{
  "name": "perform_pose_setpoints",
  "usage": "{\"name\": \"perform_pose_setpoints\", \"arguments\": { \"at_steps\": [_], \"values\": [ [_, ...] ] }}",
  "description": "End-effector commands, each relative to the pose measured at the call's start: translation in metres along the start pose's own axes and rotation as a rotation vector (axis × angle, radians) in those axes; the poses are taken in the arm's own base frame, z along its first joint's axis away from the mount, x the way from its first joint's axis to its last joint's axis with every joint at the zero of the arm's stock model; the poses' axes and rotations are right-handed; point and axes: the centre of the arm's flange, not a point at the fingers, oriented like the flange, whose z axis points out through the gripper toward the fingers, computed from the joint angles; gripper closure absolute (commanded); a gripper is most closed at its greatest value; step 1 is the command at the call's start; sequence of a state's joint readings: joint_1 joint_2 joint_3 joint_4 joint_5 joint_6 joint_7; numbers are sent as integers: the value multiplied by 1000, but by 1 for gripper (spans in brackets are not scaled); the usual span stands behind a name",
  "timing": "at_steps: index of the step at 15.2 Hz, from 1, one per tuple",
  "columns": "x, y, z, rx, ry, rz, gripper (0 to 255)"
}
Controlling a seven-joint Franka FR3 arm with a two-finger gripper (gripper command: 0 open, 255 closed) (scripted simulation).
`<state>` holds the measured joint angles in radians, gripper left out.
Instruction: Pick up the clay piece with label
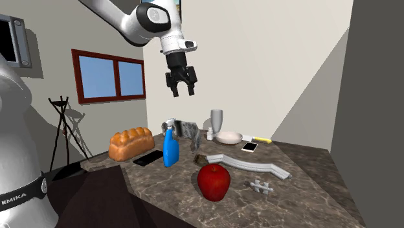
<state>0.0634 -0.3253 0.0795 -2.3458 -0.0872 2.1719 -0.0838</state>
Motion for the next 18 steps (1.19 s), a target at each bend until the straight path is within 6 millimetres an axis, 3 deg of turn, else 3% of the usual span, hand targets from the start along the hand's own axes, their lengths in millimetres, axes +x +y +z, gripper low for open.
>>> {"name": "perform_pose_setpoints", "arguments": {
  "at_steps": [1,18],
  "values": [
    [13,-7,27,0,-6,-41,0],
    [103,-77,225,0,-64,-377,0]
  ]
}}
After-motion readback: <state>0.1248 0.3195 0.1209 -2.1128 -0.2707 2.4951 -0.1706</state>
